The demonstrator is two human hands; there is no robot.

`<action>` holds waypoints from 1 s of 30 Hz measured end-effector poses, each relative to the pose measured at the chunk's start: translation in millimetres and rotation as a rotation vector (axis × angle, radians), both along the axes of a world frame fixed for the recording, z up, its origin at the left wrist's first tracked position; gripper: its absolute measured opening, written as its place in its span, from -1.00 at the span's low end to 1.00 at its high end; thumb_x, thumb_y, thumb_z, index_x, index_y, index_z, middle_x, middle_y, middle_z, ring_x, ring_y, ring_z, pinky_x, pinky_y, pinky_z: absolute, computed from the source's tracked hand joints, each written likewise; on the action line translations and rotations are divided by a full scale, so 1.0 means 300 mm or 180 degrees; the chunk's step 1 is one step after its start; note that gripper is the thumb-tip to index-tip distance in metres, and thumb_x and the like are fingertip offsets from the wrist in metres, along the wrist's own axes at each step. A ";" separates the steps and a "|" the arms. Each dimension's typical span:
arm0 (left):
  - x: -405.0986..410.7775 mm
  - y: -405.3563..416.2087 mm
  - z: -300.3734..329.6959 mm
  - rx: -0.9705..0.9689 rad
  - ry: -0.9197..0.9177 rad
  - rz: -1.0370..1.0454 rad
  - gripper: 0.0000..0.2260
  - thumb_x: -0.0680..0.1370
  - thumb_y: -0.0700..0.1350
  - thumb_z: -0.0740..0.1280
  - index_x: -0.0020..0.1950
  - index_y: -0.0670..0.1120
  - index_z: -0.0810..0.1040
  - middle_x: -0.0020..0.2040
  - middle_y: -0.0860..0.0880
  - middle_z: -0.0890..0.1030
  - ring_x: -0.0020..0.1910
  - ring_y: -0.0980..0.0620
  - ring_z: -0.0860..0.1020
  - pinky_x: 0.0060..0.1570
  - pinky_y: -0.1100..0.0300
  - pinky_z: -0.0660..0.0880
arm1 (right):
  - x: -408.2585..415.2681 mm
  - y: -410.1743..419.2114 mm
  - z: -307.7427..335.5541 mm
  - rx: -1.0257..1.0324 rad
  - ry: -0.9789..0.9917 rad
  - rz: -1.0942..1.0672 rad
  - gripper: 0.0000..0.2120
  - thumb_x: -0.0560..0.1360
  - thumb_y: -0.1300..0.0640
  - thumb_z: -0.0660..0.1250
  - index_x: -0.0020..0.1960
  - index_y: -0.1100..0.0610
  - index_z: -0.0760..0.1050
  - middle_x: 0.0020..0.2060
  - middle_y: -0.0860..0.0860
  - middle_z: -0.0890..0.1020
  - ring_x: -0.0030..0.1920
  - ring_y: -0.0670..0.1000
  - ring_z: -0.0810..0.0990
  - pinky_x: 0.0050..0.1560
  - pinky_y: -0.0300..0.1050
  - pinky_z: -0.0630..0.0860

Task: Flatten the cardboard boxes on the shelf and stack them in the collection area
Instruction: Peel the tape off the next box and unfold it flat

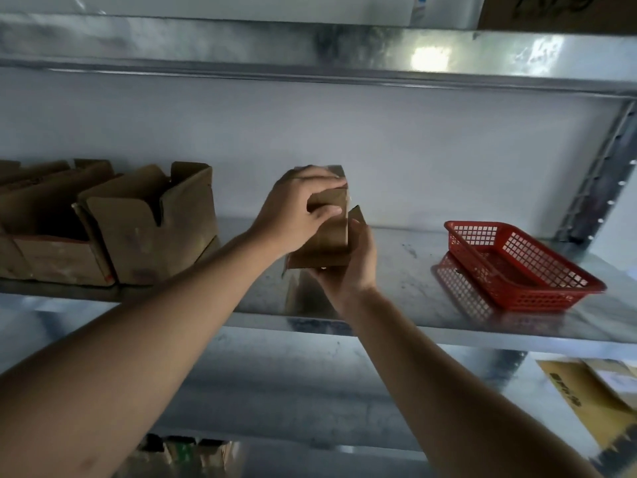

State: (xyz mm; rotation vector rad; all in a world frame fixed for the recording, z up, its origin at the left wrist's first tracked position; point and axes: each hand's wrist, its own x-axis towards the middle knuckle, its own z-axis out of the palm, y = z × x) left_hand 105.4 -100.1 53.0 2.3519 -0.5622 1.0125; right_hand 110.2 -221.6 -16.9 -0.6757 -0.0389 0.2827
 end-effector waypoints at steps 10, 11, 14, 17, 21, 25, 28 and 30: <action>0.047 -0.154 -0.150 0.0269 0.0523 -0.0142 -0.53 0.48 -0.05 0.58 0.36 -0.13 0.63 0.29 -0.07 0.66 0.25 -0.02 0.62 0.36 0.04 0.51 | 0.053 -0.249 -0.074 -0.2315 0.0560 -0.1229 -0.77 0.56 -0.20 0.30 -0.08 -0.04 0.48 -0.08 -0.01 0.62 -0.08 0.00 0.56 -0.14 -0.07 0.49; 0.048 -0.156 -0.165 0.0260 0.0604 -0.0179 -0.52 0.47 -0.06 0.59 0.36 -0.13 0.64 0.28 -0.08 0.67 0.24 -0.03 0.63 0.35 0.02 0.52 | 0.058 -0.267 -0.079 -0.2534 0.0536 -0.1307 -0.75 0.55 -0.19 0.31 -0.10 -0.01 0.49 -0.10 0.01 0.63 -0.10 0.00 0.57 -0.21 -0.10 0.47; 0.053 -0.165 -0.204 0.0295 0.0771 -0.0259 -0.53 0.47 -0.07 0.59 0.37 -0.09 0.63 0.32 -0.07 0.65 0.31 -0.02 0.60 0.42 0.02 0.46 | 0.059 -0.311 -0.107 -0.3465 0.0247 -0.1344 -0.64 0.53 -0.23 0.32 -0.07 0.08 0.58 -0.14 0.06 0.67 -0.12 0.06 0.64 -0.22 0.00 0.59; 0.071 -0.192 -0.210 0.0413 0.0884 -0.0267 -0.54 0.49 -0.07 0.58 0.38 -0.04 0.63 0.37 -0.03 0.62 0.36 0.02 0.57 0.47 0.07 0.40 | 0.055 -0.344 -0.113 -0.4242 -0.0314 -0.1646 -0.62 0.58 -0.14 0.33 0.21 0.11 0.64 0.11 0.06 0.69 0.08 0.08 0.66 0.14 0.12 0.64; 0.100 -0.220 -0.212 0.0419 0.0968 -0.0221 -0.56 0.52 -0.09 0.55 0.39 -0.04 0.62 0.40 -0.03 0.59 0.39 0.02 0.54 0.48 0.05 0.39 | 0.049 -0.375 -0.077 -0.4265 -0.1206 -0.1621 -0.77 0.57 0.12 0.35 0.18 -0.02 0.69 0.03 -0.09 0.71 -0.02 -0.09 0.65 -0.06 -0.13 0.63; 0.129 -0.210 -0.207 0.0386 0.1050 -0.0200 -0.57 0.53 -0.13 0.54 0.40 -0.05 0.61 0.41 -0.04 0.58 0.41 0.01 0.52 0.51 0.11 0.34 | 0.055 -0.390 -0.063 -0.4211 -0.1461 -0.1591 -0.80 0.54 0.22 0.37 -0.02 -0.03 0.72 -0.30 -0.27 0.63 -0.27 -0.28 0.60 -0.38 -0.42 0.45; 0.152 -0.210 -0.200 0.0453 0.1107 -0.0184 -0.56 0.53 -0.20 0.53 0.41 -0.05 0.60 0.42 -0.03 0.57 0.42 0.01 0.52 0.52 0.09 0.33 | 0.077 -0.408 -0.062 -0.4180 -0.1656 -0.1589 -0.90 0.46 0.06 0.57 -0.02 0.01 0.75 -0.28 -0.20 0.70 -0.29 -0.40 0.57 -0.41 -0.50 0.37; 0.163 -0.209 -0.194 0.0469 0.1146 -0.0186 -0.57 0.52 -0.21 0.53 0.39 -0.05 0.61 0.41 -0.03 0.58 0.41 0.01 0.53 0.52 0.07 0.34 | 0.088 -0.424 -0.065 -0.4308 -0.1816 -0.1734 -0.92 0.45 0.08 0.59 -0.06 0.01 0.76 -0.27 -0.11 0.73 -0.30 -0.28 0.61 -0.39 -0.40 0.41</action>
